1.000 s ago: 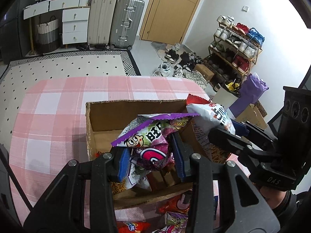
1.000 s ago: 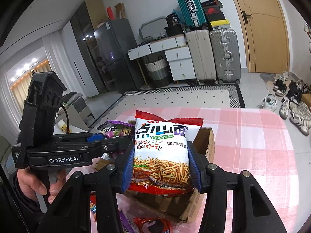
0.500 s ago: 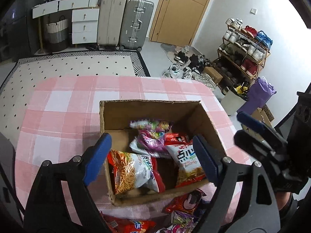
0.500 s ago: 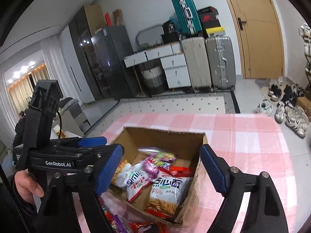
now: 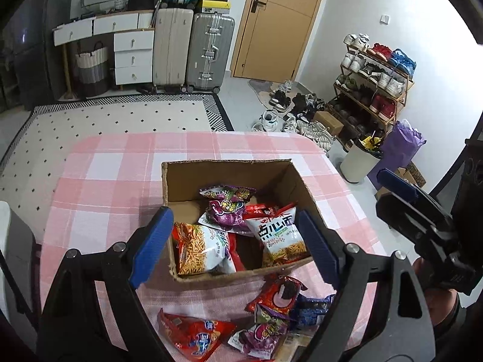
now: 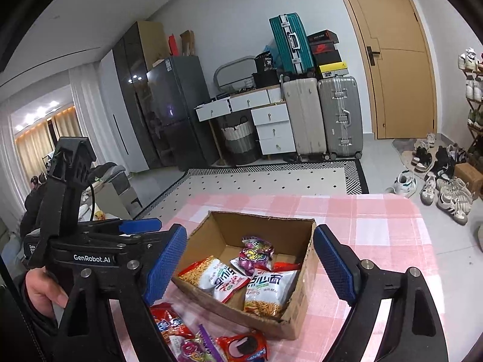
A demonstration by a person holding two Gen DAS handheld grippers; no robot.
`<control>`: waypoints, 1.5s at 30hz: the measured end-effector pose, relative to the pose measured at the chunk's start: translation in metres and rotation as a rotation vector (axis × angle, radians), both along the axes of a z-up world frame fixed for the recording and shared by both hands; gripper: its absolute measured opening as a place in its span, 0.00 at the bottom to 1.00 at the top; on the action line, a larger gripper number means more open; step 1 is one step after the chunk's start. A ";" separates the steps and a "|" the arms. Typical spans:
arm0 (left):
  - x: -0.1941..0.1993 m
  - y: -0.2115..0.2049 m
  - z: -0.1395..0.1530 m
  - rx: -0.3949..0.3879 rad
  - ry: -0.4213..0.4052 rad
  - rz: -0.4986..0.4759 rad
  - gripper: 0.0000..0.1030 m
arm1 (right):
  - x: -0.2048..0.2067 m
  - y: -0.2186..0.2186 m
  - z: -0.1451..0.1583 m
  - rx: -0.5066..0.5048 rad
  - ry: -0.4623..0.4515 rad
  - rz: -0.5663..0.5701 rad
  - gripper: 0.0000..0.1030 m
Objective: Organize snacks
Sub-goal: 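Withdraw both grippers from the box toward the remaining snacks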
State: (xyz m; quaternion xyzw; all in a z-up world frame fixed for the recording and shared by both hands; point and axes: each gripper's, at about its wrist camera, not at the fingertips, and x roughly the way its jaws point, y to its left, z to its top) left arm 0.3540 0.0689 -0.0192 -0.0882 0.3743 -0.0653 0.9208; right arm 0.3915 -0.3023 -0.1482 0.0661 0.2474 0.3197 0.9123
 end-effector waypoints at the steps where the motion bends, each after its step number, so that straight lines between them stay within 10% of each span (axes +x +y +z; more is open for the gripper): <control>1: -0.005 -0.001 0.004 0.012 -0.004 0.008 0.81 | -0.004 -0.001 0.002 0.002 -0.001 0.001 0.85; 45: -0.213 -0.025 0.061 0.016 -0.128 0.039 0.99 | -0.208 -0.045 0.041 0.007 -0.136 -0.031 0.96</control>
